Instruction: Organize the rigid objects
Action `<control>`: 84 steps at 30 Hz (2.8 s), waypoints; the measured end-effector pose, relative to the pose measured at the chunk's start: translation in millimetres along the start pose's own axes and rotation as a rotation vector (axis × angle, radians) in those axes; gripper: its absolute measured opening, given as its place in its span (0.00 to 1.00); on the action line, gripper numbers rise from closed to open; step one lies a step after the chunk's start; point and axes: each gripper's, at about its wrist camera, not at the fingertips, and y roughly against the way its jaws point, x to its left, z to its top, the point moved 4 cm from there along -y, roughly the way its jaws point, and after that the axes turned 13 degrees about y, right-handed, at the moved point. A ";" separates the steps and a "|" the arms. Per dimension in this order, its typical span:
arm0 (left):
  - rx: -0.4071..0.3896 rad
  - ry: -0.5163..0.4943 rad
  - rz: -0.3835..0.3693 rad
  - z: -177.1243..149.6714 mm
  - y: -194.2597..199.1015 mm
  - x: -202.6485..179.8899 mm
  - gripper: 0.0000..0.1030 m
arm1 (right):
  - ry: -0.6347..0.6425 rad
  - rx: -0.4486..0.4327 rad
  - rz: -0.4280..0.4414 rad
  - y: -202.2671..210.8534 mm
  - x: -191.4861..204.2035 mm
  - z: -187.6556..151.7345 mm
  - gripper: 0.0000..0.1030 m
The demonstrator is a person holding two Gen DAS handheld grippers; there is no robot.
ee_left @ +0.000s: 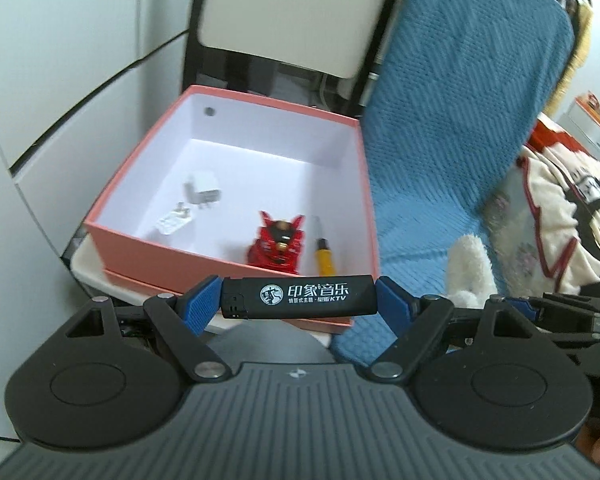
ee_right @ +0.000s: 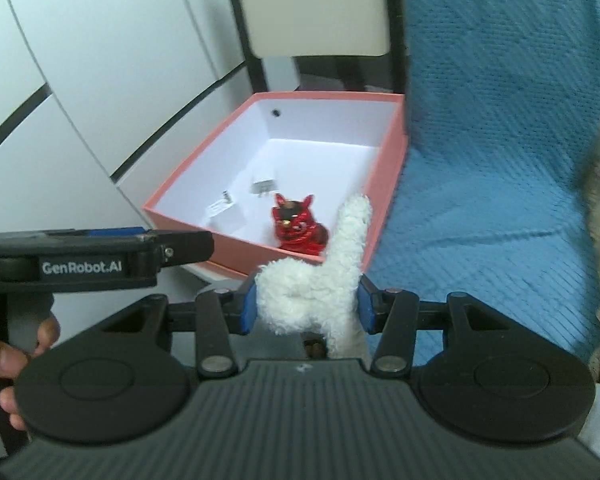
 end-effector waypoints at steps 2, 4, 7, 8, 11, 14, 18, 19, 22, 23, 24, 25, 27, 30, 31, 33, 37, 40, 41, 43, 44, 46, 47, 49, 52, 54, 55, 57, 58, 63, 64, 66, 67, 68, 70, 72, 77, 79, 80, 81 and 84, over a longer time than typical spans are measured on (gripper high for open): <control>0.001 0.014 0.009 7.3 -2.7 10.4 0.83 | 0.006 0.009 0.007 -7.3 5.0 6.7 0.50; 0.007 0.025 0.016 14.8 -9.0 17.0 0.83 | 0.008 0.016 0.008 -14.5 6.9 13.7 0.50; 0.016 0.041 0.019 25.3 -20.4 26.7 0.83 | 0.004 0.038 0.005 -29.3 6.0 23.1 0.50; 0.019 0.047 0.020 28.6 -24.8 29.1 0.83 | 0.000 0.045 0.004 -34.6 5.3 25.8 0.50; 0.040 0.064 0.023 40.2 -42.8 39.4 0.83 | -0.014 0.068 -0.002 -53.0 2.0 35.4 0.50; 0.063 0.079 0.027 52.1 -64.7 51.2 0.83 | -0.022 0.086 -0.005 -70.8 -1.0 44.3 0.50; 0.101 0.090 0.034 65.8 -93.1 64.6 0.83 | -0.039 0.124 -0.006 -100.7 -5.8 56.4 0.50; 0.110 0.092 0.036 69.4 -101.9 68.0 0.83 | -0.045 0.131 -0.006 -108.1 -6.8 59.1 0.50; 0.134 0.098 0.035 79.9 -122.2 76.6 0.83 | -0.054 0.147 -0.008 -128.9 -10.6 68.3 0.50; 0.140 0.100 0.036 83.2 -128.6 79.0 0.83 | -0.055 0.149 -0.009 -134.1 -11.9 70.6 0.50; 0.146 0.101 0.037 86.6 -136.2 81.8 0.83 | -0.058 0.155 -0.013 -141.9 -13.9 73.7 0.50; 0.150 0.102 0.037 89.5 -142.6 84.2 0.83 | -0.061 0.159 -0.017 -147.7 -15.2 76.3 0.50; 0.159 0.104 0.035 95.3 -153.9 88.0 0.83 | -0.064 0.164 -0.022 -159.9 -19.4 81.0 0.50; 0.171 0.109 0.030 102.7 -170.2 93.2 0.84 | -0.070 0.173 -0.031 -178.4 -25.6 87.6 0.50; 0.173 0.110 0.031 104.3 -174.5 94.9 0.84 | -0.071 0.177 -0.033 -184.8 -27.3 90.0 0.50; 0.177 0.118 0.029 107.9 -181.7 98.1 0.84 | -0.071 0.180 -0.034 -195.0 -29.4 92.6 0.50; 0.192 0.133 0.025 111.8 -195.7 103.4 0.84 | -0.069 0.201 -0.041 -215.7 -33.3 93.0 0.50; 0.199 0.134 0.025 112.8 -201.3 105.2 0.84 | -0.072 0.210 -0.044 -226.1 -35.0 91.9 0.50; 0.199 0.133 0.027 113.0 -202.4 105.6 0.84 | -0.073 0.210 -0.045 -228.0 -35.4 91.5 0.50; 0.203 0.131 0.031 113.4 -203.0 106.7 0.84 | -0.073 0.216 -0.046 -230.1 -35.4 91.4 0.51; 0.206 0.133 0.033 113.5 -203.4 107.4 0.85 | -0.071 0.214 -0.048 -230.9 -35.3 91.7 0.51; 0.217 0.136 0.027 113.4 -203.3 106.8 0.88 | -0.069 0.215 -0.035 -230.7 -35.1 92.0 0.55; 0.221 0.134 0.023 113.2 -202.4 105.8 0.91 | -0.066 0.212 -0.027 -229.4 -33.8 92.0 0.61; 0.210 0.122 0.028 113.0 -197.3 103.3 0.93 | -0.057 0.201 -0.040 -224.3 -30.7 92.5 0.79; 0.190 0.115 0.025 114.4 -186.9 99.6 0.94 | -0.058 0.169 -0.064 -213.3 -30.4 92.8 0.82; 0.178 0.114 0.019 115.5 -178.2 97.1 0.94 | -0.076 0.147 -0.062 -202.8 -31.7 92.3 0.82; 0.169 0.108 0.021 116.2 -172.2 95.0 0.94 | -0.079 0.135 -0.067 -195.9 -32.1 91.9 0.82; 0.151 0.096 0.025 117.4 -161.0 91.1 0.94 | -0.084 0.111 -0.080 -181.8 -32.9 90.8 0.82; 0.141 0.092 0.024 118.0 -154.9 89.8 0.95 | -0.088 0.098 -0.083 -174.3 -32.9 90.3 0.82; 0.094 0.089 0.022 119.6 -120.0 82.9 0.95 | -0.096 0.028 -0.101 -134.1 -27.9 85.4 0.82; 0.083 0.087 0.019 119.4 -111.2 81.1 0.94 | -0.098 0.018 -0.102 -128.0 -26.1 84.0 0.82; 0.065 0.084 0.016 118.0 -97.1 78.3 0.94 | -0.098 -0.004 -0.108 -113.0 -21.9 80.0 0.82; 0.053 0.083 0.015 116.7 -88.2 76.5 0.94 | -0.097 -0.015 -0.111 -104.0 -19.7 77.5 0.82; 0.044 0.082 0.014 115.4 -81.0 75.4 0.94 | -0.096 -0.023 -0.113 -97.7 -17.4 75.4 0.82; 0.026 0.081 0.008 111.9 -64.8 72.5 0.94 | -0.094 -0.041 -0.112 -81.8 -13.3 69.9 0.82; 0.013 0.077 0.007 107.6 -51.7 69.4 0.94 | -0.093 -0.055 -0.111 -65.8 -11.5 65.2 0.82; -0.014 0.072 0.001 93.1 -21.4 60.0 0.95 | -0.077 -0.088 -0.107 -34.6 -4.9 52.8 0.82; -0.021 0.068 0.000 85.9 -12.2 56.1 0.94 | -0.069 -0.100 -0.106 -24.3 -2.2 48.1 0.82; -0.025 0.067 0.000 83.1 -7.3 54.8 0.95 | -0.065 -0.105 -0.104 -18.9 -1.1 45.5 0.82; -0.027 0.065 -0.001 80.3 -3.4 53.1 0.94 | -0.063 -0.109 -0.103 -14.5 0.2 43.1 0.82; -0.037 0.056 0.000 70.7 9.0 48.1 0.95 | -0.061 -0.123 -0.102 -2.0 3.8 35.7 0.82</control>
